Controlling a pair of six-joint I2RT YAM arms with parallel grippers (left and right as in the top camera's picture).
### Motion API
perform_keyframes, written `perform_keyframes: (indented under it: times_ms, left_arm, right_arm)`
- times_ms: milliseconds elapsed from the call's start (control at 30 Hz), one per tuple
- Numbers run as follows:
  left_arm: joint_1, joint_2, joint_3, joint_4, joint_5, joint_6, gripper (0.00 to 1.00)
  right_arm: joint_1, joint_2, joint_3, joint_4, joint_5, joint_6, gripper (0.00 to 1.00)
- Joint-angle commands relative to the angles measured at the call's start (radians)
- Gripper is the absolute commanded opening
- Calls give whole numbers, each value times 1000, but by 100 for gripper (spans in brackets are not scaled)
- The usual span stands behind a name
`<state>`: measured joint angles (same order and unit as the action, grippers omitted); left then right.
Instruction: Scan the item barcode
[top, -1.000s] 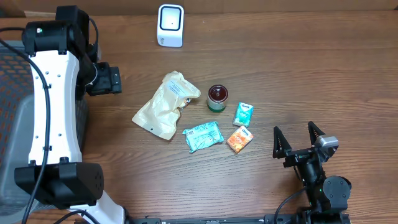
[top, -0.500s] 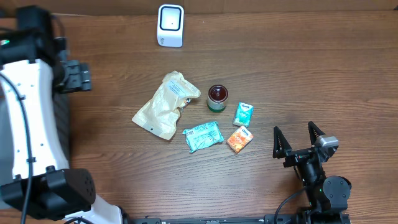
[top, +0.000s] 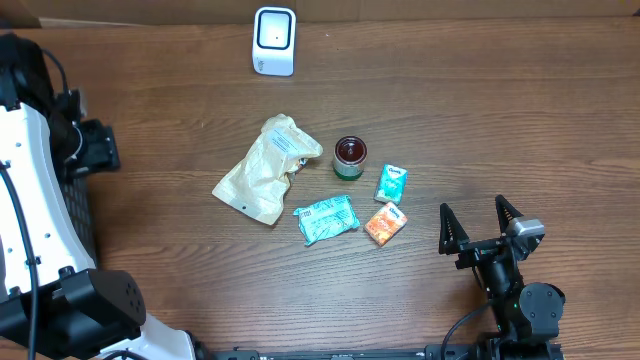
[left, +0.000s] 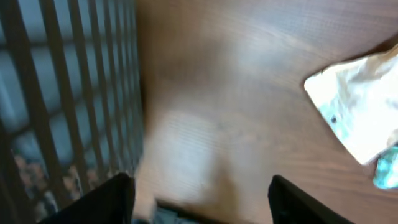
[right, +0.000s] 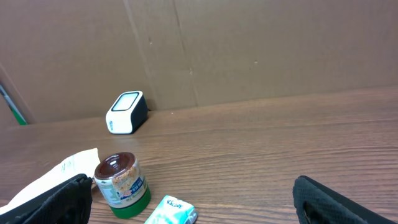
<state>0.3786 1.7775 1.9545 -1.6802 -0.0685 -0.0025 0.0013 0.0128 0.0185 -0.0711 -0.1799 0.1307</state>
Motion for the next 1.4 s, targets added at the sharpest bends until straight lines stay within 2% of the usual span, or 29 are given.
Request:
perform_keyframes:
  times_ms: [0, 133, 367, 567, 733, 833, 900, 967, 1067, 1200, 1367]
  left_arm:
    - [-7, -28, -8, -10, -7, -139, 68]
    - [-7, -66, -22, -10, -11, -155, 69]
    - [46, -130, -61, -6, -149, -155, 74]
    - [130, -130, -61, 32, -242, -180, 71]
    - [143, -130, -61, 84, -243, -179, 71]
    - [129, -130, -61, 108, -175, -163, 71]
    - [109, -130, -61, 142, -58, -79, 70]
    - [67, -130, -61, 193, 131, 69, 70]
    - [-2, -130, -61, 250, 291, 178, 71]
    - [-103, -126, -69, 298, 262, 190, 75]
    - [-130, -115, -69, 288, 183, 190, 82]
  right_arm:
    - [-3, -6, -10, 6, -5, -1, 100]
    - [-3, -6, -10, 6, -5, -1, 100]
    - [-3, -6, -10, 6, -5, -1, 100]
    - [-3, -6, -10, 6, -5, -1, 100]
    - [-3, -6, -10, 6, -5, -1, 100]
    - [-3, -6, -10, 6, -5, -1, 100]
    - [-3, -6, -10, 6, -5, -1, 100]
    - [-3, -6, -10, 6, -5, -1, 100]
    - [-3, -6, -10, 6, -5, -1, 100]
    - [-3, -6, -10, 6, -5, -1, 100]
    - [-3, -6, -10, 6, -5, -1, 100]
